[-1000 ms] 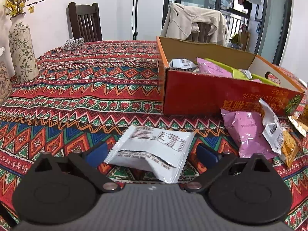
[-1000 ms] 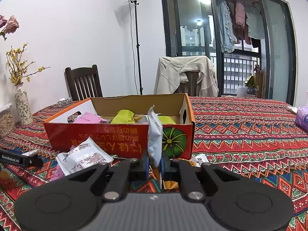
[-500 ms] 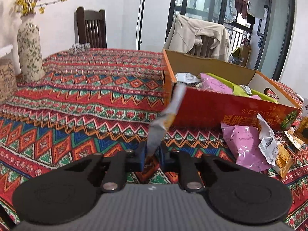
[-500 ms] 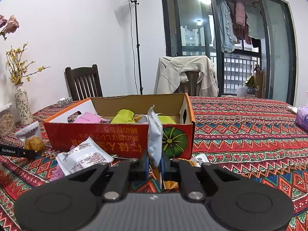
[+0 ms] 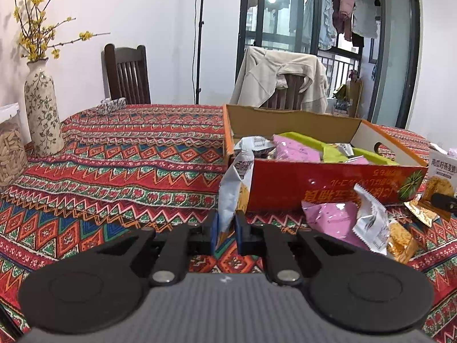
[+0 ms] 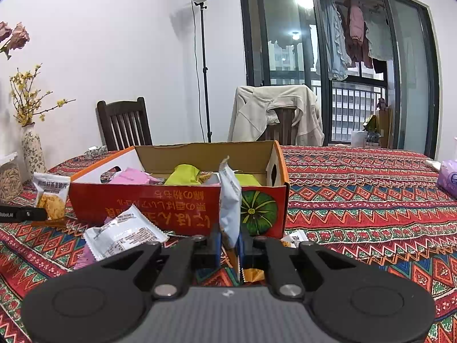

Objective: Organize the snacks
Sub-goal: 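Carry the cookie packet and white sachet over the box and lower them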

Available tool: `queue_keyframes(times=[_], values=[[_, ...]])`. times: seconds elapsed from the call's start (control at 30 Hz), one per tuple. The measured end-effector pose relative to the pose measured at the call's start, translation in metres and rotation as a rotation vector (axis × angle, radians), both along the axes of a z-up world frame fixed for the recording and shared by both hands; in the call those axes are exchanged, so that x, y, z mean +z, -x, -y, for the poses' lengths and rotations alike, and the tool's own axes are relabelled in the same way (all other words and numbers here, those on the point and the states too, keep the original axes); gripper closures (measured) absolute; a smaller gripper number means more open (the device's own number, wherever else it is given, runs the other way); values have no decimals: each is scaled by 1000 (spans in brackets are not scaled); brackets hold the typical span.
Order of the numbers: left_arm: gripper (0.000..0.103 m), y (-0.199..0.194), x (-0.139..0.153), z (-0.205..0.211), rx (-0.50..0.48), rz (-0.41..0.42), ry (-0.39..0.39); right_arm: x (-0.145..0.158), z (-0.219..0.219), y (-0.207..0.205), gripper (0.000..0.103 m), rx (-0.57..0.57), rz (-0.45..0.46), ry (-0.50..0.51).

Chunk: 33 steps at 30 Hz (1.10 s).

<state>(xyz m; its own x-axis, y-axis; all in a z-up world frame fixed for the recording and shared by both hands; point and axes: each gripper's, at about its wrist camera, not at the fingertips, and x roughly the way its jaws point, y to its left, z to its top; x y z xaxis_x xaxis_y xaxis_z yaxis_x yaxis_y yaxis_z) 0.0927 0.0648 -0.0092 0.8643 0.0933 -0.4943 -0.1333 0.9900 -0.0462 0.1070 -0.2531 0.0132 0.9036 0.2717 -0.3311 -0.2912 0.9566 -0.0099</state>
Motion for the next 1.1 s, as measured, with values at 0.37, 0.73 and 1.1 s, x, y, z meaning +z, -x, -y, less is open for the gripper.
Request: queue_keyframes(times=[0.37,0.73,1.1], values=[[90,6,17,18,-44,67,5,1,-2,7,92,2,34,9],[90,-1,33,38,-97,115,15,17,-6,15,92,3,88,20],[90,-24,54,55,-139,173,25,48,-18,0,92,19,151,33]])
